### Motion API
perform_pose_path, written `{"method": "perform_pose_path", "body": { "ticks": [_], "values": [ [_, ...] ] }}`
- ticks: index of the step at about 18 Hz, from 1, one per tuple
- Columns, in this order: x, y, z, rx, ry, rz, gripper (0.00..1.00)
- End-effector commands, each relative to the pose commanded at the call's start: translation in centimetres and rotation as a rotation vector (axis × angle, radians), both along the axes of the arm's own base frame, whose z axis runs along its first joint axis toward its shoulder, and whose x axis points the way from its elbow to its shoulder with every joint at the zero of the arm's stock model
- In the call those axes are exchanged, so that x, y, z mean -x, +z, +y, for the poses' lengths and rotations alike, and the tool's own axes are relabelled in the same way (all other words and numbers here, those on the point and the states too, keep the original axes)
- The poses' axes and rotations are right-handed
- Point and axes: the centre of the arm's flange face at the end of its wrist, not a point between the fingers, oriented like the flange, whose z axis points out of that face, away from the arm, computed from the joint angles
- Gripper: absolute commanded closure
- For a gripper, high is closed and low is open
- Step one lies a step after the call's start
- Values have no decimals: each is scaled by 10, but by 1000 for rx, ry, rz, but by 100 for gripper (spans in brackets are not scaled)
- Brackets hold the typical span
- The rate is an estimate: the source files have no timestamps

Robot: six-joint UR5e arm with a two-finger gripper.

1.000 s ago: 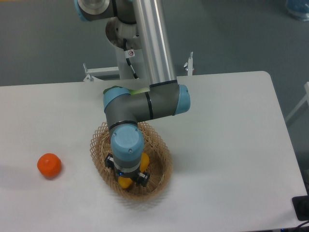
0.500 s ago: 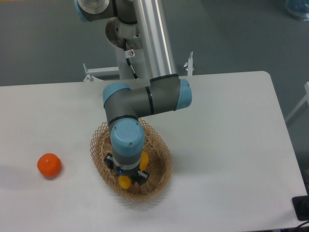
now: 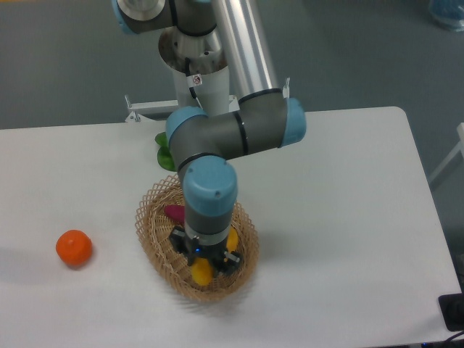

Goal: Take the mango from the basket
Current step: 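Lift the held mango out of the basket and carry it beside the basket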

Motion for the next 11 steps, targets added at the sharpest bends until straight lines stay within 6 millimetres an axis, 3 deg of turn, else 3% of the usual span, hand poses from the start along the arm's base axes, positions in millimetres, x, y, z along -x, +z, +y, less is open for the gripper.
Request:
{"method": "perform_pose_path", "body": {
  "ticks": [4,11],
  "values": [
    [22,19,-21,-15,-35,33,74],
    [73,33,-70,14,-79,38,72]
  ]
}}
